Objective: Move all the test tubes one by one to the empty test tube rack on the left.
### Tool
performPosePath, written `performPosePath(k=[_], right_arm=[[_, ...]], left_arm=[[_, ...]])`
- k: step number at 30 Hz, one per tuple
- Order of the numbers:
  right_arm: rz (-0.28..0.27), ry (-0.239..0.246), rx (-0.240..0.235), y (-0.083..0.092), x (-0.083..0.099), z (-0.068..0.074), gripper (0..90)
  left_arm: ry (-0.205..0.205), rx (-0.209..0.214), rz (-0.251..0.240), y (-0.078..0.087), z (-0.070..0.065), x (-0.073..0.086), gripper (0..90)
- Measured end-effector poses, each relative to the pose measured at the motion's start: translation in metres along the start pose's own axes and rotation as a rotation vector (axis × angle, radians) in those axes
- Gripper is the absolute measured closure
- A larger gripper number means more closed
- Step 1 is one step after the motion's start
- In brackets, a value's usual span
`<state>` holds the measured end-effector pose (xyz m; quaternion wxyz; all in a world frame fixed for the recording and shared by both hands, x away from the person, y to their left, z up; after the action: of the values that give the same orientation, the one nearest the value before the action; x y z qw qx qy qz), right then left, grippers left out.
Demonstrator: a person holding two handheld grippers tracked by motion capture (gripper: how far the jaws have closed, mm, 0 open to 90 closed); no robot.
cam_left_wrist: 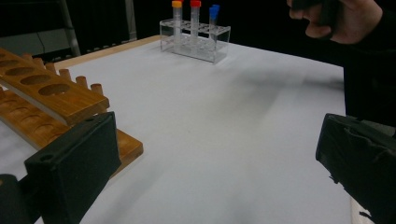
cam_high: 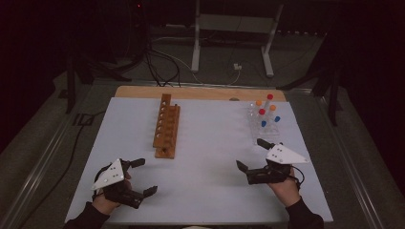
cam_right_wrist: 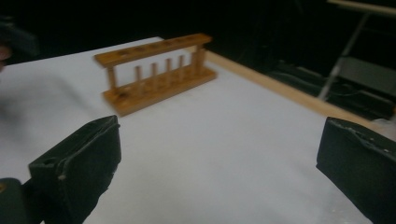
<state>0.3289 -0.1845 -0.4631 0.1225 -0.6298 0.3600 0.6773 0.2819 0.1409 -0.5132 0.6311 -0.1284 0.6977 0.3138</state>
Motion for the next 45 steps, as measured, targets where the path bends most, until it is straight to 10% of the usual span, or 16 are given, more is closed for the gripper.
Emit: performPosePath(k=[11, 27, 45], right_arm=[[-0.027, -0.031, 0.119, 0.002, -0.011, -0.047, 0.0], [0.074, -0.17, 0.243, -0.012, 0.017, -0.103, 4.0], [0.218, -0.237, 0.372, -0.03, 0.047, -0.134, 52.6]], left_arm=[[0.005, -0.001, -0.001, 0.0, 0.0, 0.0, 0.4], [0.012, 0.004, -0.008, 0.0, 0.0, -0.001, 0.5], [0.012, 0.006, -0.006, 0.001, 0.0, -0.001, 0.5]])
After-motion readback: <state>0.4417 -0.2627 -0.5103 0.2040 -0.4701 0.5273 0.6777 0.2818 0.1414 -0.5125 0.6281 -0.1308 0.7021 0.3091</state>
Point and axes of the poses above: each handheld gripper's, and its own axes: y roughly backward along the jaws, x roughly out of its underside, z roughly to its left, the point moved 9 cm from there along -y, roughly forward along the jaws, and after that the axes turned 7 degrees about -x, right-handed, at the moved point
